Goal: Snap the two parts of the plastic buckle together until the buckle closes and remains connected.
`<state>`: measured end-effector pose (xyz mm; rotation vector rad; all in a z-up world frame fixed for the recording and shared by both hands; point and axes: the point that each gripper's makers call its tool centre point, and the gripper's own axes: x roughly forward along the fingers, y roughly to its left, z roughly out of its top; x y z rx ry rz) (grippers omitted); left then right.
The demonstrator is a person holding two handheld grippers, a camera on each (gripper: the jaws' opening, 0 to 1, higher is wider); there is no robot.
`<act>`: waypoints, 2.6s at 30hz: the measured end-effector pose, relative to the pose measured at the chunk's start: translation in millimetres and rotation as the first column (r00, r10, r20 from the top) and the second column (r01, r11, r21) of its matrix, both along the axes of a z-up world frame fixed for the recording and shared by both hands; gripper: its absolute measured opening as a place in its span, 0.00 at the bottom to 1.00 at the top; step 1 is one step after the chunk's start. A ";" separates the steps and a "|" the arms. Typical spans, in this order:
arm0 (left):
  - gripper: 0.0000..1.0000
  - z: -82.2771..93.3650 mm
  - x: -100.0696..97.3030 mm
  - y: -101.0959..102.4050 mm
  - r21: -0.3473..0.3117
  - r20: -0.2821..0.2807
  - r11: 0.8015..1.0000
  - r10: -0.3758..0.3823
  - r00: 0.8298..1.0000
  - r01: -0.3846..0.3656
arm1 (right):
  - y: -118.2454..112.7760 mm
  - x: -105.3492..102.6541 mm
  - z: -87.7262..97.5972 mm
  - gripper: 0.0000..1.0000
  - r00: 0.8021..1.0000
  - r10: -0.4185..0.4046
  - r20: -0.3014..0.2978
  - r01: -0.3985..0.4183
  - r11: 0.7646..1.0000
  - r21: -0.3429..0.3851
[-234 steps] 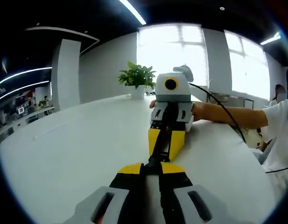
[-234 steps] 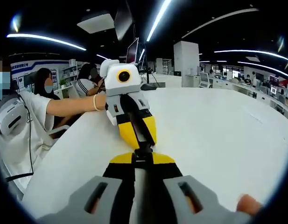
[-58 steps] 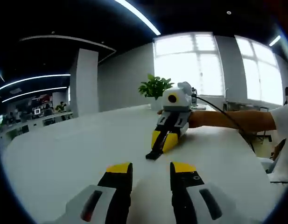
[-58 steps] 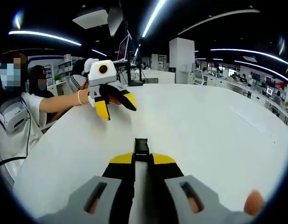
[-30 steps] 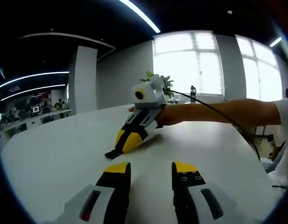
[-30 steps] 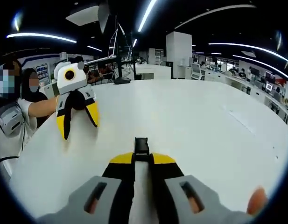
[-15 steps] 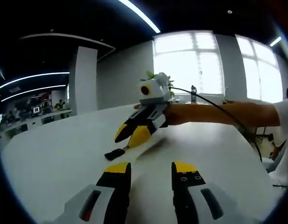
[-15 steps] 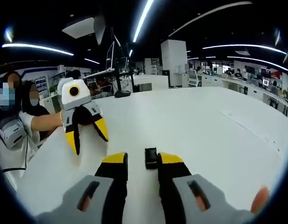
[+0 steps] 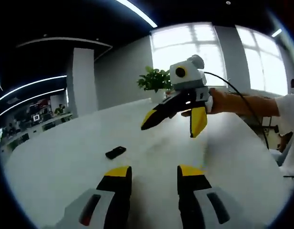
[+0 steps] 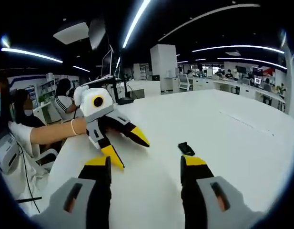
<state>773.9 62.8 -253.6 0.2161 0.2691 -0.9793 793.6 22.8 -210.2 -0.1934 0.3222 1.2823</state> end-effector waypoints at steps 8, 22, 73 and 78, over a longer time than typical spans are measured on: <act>0.40 2.9 -1.5 2.6 0.006 0.014 1.000 -0.005 1.000 0.005 | -42.4 -38.8 0.9 0.77 0.991 -0.086 0.099 0.090 0.995 -0.042; 0.50 58.0 -31.8 6.7 -0.010 0.243 0.995 0.099 0.965 -0.100 | -62.2 -87.0 48.9 0.93 0.948 -0.192 0.255 0.172 0.980 0.102; 0.90 52.6 -134.1 118.9 -0.176 -0.052 0.742 0.649 0.759 -0.647 | -192.4 -139.5 38.8 0.99 0.566 -0.818 0.102 0.806 0.576 0.137; 0.91 55.2 -133.7 131.6 -0.206 -0.077 0.692 0.693 0.716 -0.692 | -193.4 -139.9 39.1 0.98 0.564 -0.818 0.111 0.809 0.574 0.127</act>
